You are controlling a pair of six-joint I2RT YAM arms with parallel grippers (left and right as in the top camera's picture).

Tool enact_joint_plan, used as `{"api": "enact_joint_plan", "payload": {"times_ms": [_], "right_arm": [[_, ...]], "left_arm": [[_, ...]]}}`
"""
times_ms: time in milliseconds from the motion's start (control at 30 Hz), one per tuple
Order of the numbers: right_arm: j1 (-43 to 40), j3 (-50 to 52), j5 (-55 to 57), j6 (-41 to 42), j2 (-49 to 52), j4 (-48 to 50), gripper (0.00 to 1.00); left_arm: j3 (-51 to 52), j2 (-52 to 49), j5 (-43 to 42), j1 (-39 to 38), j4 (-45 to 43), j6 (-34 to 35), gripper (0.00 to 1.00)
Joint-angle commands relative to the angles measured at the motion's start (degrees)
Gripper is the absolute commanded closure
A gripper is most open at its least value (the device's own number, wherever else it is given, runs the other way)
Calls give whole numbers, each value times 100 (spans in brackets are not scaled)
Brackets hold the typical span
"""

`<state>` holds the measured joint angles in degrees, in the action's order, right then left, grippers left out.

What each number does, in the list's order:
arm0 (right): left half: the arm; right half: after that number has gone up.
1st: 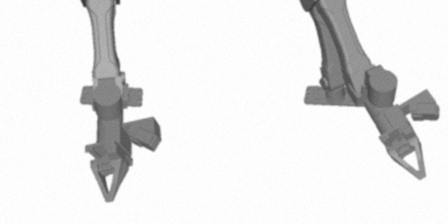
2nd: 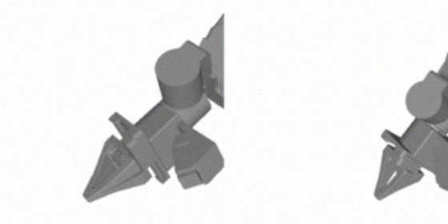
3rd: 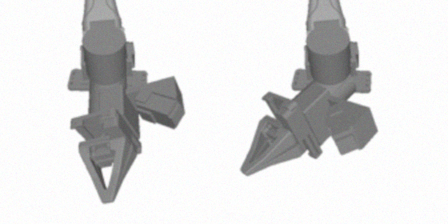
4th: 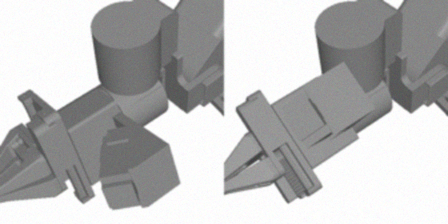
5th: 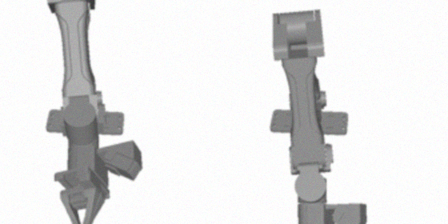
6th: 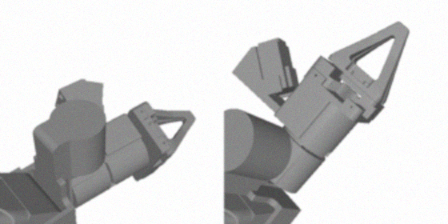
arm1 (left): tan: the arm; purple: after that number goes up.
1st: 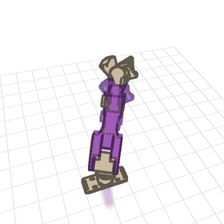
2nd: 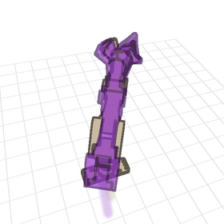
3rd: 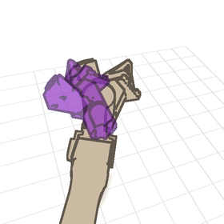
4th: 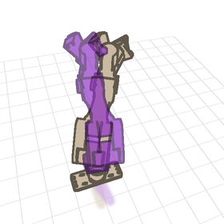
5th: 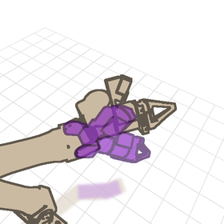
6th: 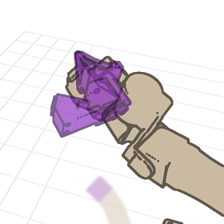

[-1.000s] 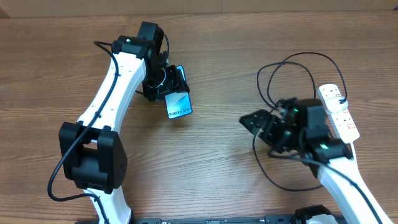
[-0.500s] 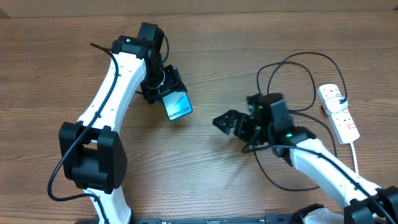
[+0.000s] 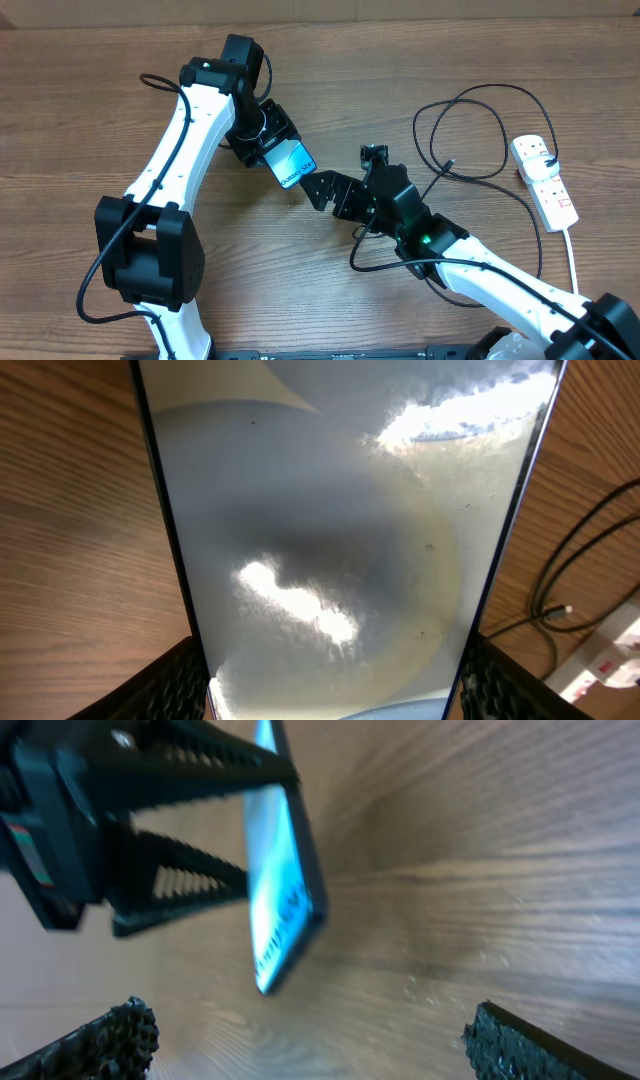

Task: Plug charger to phone and switch on socket
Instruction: 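Close the right gripper on the phone's side edge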

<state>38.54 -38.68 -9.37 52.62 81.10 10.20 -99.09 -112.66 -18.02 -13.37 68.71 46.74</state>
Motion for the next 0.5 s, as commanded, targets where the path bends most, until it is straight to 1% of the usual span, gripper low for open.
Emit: {"api": "enact_joint_plan", "payload": {"times_ms": [0,67,167,300,467], "right_arm": [[39,-103,319,232,199,280,0],[39,-103,334,435,297,400,1],[39,-103,334,745,494,636,6],[39,-103,332,892,671,1025,6],[39,-105,341,892,789,1298,18]], "left_arm": [[-162,-26,-455,15,-20,151,62],[-162,-26,-527,15,-22,170,63],[-162,-26,-625,4,-22,219,63],[-162,-26,-623,-83,-68,415,63],[-162,-26,-623,-271,-214,581,63]]}}
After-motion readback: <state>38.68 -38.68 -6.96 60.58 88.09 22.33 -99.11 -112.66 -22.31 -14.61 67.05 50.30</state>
